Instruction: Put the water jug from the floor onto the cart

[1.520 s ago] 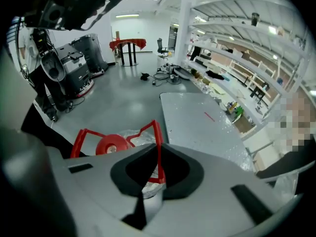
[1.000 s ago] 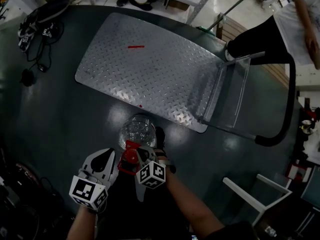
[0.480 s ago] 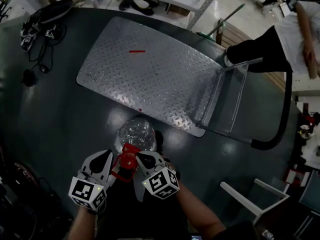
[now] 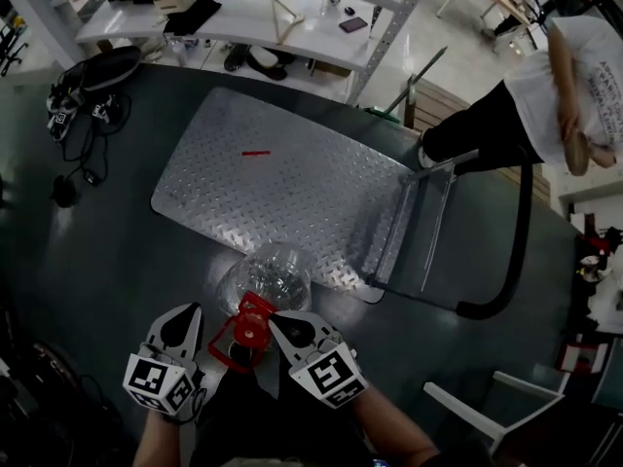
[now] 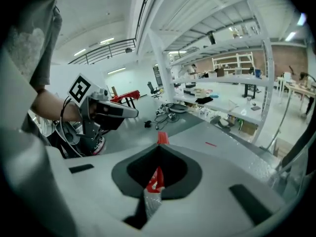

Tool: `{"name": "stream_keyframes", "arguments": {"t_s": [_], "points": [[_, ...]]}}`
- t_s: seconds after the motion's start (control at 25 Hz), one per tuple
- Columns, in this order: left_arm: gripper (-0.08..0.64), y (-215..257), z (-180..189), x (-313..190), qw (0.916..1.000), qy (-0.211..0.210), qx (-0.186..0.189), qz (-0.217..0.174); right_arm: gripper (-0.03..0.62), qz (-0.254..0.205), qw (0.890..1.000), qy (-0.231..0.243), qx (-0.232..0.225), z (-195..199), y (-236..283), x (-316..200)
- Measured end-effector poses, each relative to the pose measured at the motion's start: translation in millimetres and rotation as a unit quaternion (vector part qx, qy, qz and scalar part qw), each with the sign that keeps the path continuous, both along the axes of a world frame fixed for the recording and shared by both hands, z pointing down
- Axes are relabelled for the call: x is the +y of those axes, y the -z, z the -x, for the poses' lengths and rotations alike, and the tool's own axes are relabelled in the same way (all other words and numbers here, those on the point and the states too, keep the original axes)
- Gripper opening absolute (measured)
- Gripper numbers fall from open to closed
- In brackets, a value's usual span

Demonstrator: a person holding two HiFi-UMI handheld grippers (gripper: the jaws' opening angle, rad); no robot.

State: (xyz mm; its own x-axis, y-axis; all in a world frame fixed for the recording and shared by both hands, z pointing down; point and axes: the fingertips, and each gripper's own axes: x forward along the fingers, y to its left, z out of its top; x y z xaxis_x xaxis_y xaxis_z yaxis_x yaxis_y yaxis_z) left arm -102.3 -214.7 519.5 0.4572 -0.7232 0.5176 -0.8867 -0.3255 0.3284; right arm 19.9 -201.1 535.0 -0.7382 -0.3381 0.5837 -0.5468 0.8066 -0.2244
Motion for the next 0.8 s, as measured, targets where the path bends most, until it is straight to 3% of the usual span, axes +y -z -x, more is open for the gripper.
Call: {"name": "stream_keyframes", "arguments": {"t_s": [0.28, 0.48, 0.64, 0.72, 0.8], "points": [[0.006, 48, -41, -64, 0.9991, 0.008, -0.005, -0.042, -0.008, -0.038, 0.999, 0.004, 0.013, -34, 23, -79], [0.006, 73, -64, -111, 0.9964, 0.005, -0.002, -0.084, -0.008, -0.033, 0.999, -0.005, 0.017, -45, 20, -129], [0.006, 67, -61, -147, 0.9965, 0.000, 0.011, -0.083, -0.009, -0.022, 0.999, -0.020, 0.014, -37, 12, -172], [0.006, 63, -58, -164, 0.9967, -0.013, 0.016, -0.078, -0.009, -0.020, 0.999, -0.034, -0.015, -32, 19, -194], [0.008, 56, -55, -181, 0.9966, -0.041, 0.014, -0.071, -0.011, -0.020, 0.995, -0.063, -0.074, -25, 41, -223]]}}
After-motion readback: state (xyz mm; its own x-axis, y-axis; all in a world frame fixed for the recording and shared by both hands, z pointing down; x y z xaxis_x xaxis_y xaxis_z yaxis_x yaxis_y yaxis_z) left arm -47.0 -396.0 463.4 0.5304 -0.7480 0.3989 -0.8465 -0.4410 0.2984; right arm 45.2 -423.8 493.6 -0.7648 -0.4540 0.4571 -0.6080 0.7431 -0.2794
